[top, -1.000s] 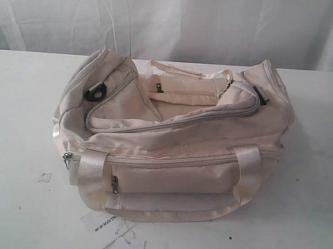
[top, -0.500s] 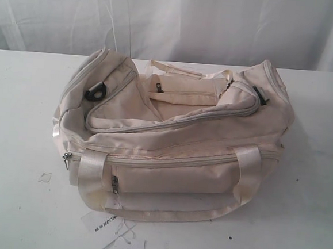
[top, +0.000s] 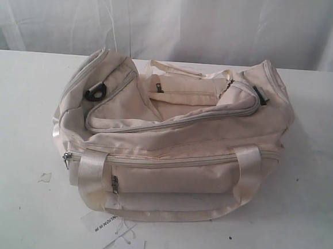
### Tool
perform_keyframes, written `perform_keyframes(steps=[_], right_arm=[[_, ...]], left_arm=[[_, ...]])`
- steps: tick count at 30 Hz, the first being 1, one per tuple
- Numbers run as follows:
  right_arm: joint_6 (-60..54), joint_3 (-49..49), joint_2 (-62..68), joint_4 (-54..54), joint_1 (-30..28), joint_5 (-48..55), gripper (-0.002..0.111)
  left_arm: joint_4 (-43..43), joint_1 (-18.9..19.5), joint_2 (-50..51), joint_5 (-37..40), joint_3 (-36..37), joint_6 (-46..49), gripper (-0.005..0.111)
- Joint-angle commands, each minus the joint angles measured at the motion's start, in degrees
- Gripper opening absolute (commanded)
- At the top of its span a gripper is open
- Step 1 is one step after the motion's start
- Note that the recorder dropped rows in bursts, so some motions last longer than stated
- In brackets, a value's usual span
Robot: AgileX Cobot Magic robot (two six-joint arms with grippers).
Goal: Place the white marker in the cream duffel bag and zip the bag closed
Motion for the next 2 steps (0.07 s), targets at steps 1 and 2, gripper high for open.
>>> perform_keyframes(steps=[1,2], right_arm=[[-0.2,0.08,-0.34,0.09,0.05,-0.12,0.0],[-0.2,0.08,-0.34,0.09,0.05,-0.12,0.0]], left_arm=[[-0.88,0.06,-0.25,0.43,0.49,2.19,0.0],[-0.88,0.06,-0.25,-0.54,0.49,3.21,0.0]])
